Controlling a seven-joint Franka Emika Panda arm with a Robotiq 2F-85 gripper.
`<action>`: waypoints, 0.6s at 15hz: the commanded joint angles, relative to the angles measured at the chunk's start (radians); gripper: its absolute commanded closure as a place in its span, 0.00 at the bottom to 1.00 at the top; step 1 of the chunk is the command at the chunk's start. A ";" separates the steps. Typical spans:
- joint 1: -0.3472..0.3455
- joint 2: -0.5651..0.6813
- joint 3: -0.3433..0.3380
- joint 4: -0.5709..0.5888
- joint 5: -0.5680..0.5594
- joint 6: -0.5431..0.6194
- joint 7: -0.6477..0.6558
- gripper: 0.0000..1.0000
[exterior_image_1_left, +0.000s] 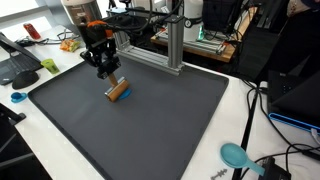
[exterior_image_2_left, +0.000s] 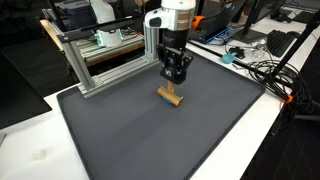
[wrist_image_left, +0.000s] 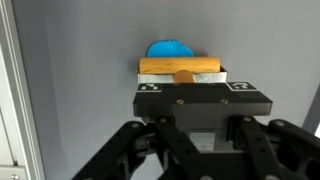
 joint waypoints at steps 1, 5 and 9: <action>0.008 0.075 -0.027 0.023 -0.041 0.063 0.027 0.78; 0.008 0.078 -0.032 0.023 -0.050 0.066 0.029 0.78; 0.001 0.084 -0.027 0.026 -0.047 0.048 0.007 0.78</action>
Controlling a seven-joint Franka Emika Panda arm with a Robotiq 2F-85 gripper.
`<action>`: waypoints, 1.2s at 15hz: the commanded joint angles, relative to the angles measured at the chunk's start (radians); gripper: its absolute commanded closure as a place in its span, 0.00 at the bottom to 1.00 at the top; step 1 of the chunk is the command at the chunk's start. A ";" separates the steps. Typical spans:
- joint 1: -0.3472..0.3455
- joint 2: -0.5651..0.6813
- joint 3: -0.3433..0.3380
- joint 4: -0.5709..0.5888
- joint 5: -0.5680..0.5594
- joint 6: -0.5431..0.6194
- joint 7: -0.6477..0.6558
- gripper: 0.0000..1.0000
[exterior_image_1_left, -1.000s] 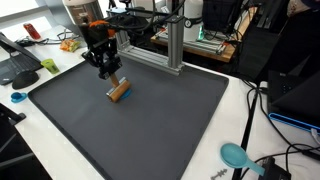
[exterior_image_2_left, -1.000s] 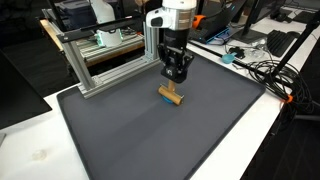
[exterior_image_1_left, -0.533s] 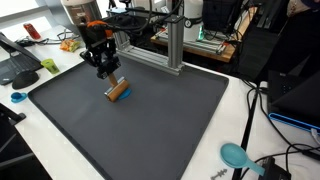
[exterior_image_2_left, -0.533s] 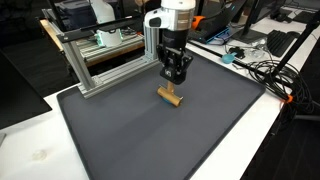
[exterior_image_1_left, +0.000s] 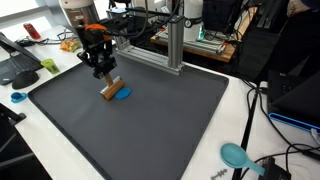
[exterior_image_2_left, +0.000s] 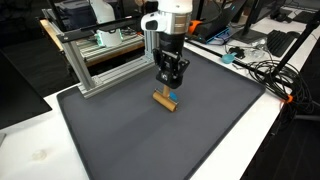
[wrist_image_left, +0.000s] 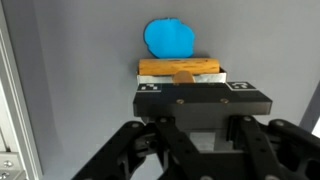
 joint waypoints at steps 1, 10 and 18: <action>0.002 0.055 0.003 0.013 -0.003 0.009 -0.004 0.78; 0.063 -0.026 -0.045 -0.044 -0.144 0.057 0.122 0.78; 0.069 -0.142 -0.029 -0.126 -0.141 0.031 0.127 0.78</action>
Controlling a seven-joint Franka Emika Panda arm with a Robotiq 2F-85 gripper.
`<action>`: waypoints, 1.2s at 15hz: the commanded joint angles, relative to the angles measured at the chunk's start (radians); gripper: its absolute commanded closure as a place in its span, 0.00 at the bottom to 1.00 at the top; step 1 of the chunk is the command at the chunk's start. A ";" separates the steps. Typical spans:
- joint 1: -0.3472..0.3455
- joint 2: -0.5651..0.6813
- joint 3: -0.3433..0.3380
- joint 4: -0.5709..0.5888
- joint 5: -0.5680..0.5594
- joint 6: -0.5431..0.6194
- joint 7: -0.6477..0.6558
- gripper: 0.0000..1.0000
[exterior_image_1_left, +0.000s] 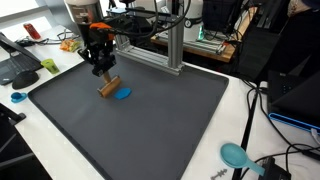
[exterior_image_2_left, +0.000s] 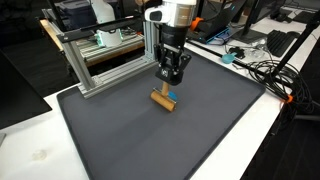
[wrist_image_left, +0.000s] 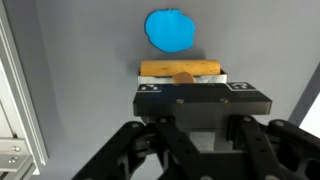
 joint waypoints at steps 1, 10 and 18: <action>0.012 -0.112 0.004 -0.091 -0.022 0.003 0.025 0.78; -0.001 -0.087 0.062 -0.089 0.017 -0.013 -0.001 0.78; -0.005 -0.035 0.069 -0.068 0.030 0.018 -0.008 0.78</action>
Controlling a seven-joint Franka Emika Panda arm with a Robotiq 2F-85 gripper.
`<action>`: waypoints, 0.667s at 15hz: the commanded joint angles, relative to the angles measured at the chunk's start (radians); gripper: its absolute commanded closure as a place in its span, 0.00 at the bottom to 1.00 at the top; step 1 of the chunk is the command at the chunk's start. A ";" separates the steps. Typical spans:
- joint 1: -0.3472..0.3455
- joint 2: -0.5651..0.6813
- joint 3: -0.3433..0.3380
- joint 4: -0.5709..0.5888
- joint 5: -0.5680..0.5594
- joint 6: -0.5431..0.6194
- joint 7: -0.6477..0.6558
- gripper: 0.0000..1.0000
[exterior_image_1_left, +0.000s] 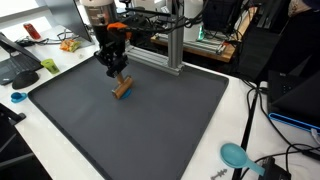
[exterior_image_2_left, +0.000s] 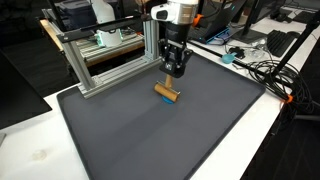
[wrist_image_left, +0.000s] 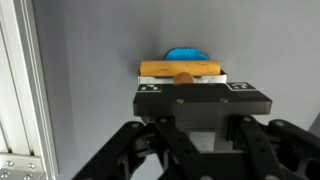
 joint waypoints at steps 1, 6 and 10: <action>-0.011 0.021 0.009 0.018 0.027 0.023 -0.013 0.78; -0.010 0.056 0.019 0.035 0.037 0.015 -0.024 0.78; -0.029 0.070 0.042 0.051 0.095 -0.023 -0.088 0.78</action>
